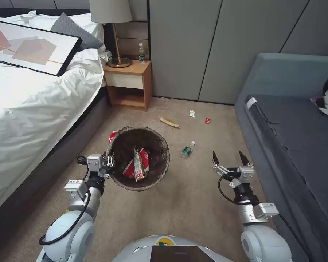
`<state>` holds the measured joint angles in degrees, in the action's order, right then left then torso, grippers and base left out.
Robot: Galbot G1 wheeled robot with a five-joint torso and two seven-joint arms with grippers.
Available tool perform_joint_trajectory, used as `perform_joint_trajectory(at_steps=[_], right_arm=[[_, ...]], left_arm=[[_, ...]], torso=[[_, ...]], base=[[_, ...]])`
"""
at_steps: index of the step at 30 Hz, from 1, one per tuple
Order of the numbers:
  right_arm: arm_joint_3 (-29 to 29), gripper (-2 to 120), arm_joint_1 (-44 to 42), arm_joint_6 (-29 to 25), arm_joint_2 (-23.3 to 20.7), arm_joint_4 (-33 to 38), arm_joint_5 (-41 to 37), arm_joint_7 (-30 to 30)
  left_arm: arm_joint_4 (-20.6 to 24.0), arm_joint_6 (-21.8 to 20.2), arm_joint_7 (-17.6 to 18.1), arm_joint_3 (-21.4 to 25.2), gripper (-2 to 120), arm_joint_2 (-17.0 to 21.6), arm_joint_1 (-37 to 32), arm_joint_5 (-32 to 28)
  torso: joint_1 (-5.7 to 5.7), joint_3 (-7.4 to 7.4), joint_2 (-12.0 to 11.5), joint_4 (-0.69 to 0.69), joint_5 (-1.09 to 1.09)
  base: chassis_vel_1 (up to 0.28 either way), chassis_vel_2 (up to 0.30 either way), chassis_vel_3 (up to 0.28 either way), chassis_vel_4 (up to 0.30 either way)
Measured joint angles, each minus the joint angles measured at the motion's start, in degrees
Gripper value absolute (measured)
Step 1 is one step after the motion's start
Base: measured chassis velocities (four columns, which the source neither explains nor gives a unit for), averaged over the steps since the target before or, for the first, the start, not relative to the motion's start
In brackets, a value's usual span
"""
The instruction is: Pick up the trash bin, then pick up the garbage from the floor and place it into the trash bin.
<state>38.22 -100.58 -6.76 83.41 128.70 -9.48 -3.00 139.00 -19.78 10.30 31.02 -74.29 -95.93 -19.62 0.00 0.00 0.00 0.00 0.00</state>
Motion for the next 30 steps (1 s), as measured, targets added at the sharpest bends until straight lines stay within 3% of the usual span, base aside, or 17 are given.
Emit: perform_joint_trajectory(at_steps=[30], right_arm=[[-1.59, 100, 0.20, 1.44, -0.36, 0.45, -0.18, 0.31]], left_arm=[[-0.68, -0.12, -0.46, -0.15, 7, 0.04, 0.48, -0.20]], torso=[[0.00, 0.00, 0.00, 0.01, 0.00]], base=[[-0.042, 0.046, 0.044, -0.040]])
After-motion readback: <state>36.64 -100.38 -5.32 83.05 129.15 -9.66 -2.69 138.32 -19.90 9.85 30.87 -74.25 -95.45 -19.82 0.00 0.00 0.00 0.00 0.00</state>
